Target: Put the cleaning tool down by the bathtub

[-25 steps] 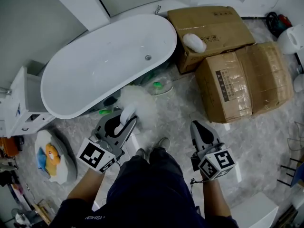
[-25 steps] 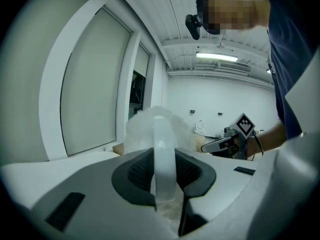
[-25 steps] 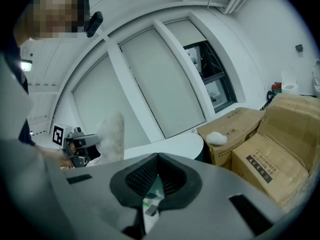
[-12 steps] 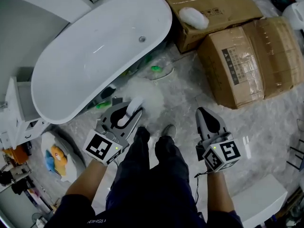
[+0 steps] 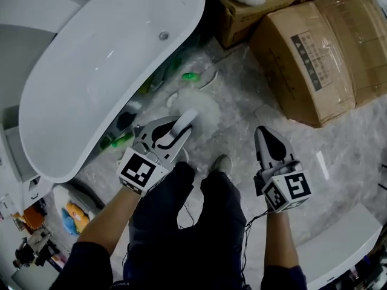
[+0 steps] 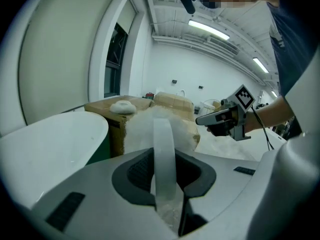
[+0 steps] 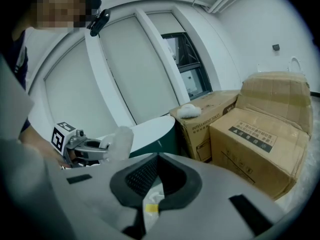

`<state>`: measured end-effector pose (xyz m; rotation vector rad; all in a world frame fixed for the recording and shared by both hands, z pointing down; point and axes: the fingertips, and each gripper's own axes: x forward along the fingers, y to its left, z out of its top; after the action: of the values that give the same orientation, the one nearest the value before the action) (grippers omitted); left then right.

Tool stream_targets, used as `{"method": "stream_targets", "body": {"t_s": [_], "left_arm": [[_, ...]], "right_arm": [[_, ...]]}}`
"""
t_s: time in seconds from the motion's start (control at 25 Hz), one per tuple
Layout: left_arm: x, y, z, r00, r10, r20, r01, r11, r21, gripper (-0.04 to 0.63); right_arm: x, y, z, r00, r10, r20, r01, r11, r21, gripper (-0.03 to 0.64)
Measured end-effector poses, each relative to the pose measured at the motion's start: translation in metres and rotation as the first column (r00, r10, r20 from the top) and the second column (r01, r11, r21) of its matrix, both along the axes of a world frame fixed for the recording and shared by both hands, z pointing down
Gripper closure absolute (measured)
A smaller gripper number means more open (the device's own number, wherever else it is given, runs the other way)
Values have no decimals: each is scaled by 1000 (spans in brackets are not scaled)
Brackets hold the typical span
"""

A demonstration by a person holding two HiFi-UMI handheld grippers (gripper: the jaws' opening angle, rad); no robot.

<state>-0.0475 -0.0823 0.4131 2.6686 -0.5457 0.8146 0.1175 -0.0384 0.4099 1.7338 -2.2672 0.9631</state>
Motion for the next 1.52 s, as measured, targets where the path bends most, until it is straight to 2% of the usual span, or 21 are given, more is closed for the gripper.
{"method": "stream_targets", "body": {"t_s": [0.4, 0.64, 0.88, 1.28, 1.52], "left_arm": [[6, -13, 216, 983, 121, 141, -115, 992, -50, 494], [21, -17, 335, 957, 202, 207, -188, 978, -88, 494], [23, -21, 444, 921, 245, 304, -217, 968, -124, 494], [23, -26, 556, 875, 287, 391, -236, 956, -175, 494], [18, -25, 596, 841, 309, 443, -248, 950, -192, 494]], "right_arm": [[15, -4, 162, 999, 6, -35, -6, 1000, -18, 612], [25, -11, 254, 999, 0, -38, -1, 1000, -23, 612], [26, -24, 327, 1000, 29, 8, -29, 999, -13, 612], [17, -39, 407, 1000, 2, 29, -2, 1000, -2, 612], [23, -36, 432, 998, -46, -35, 46, 999, -4, 612]]}}
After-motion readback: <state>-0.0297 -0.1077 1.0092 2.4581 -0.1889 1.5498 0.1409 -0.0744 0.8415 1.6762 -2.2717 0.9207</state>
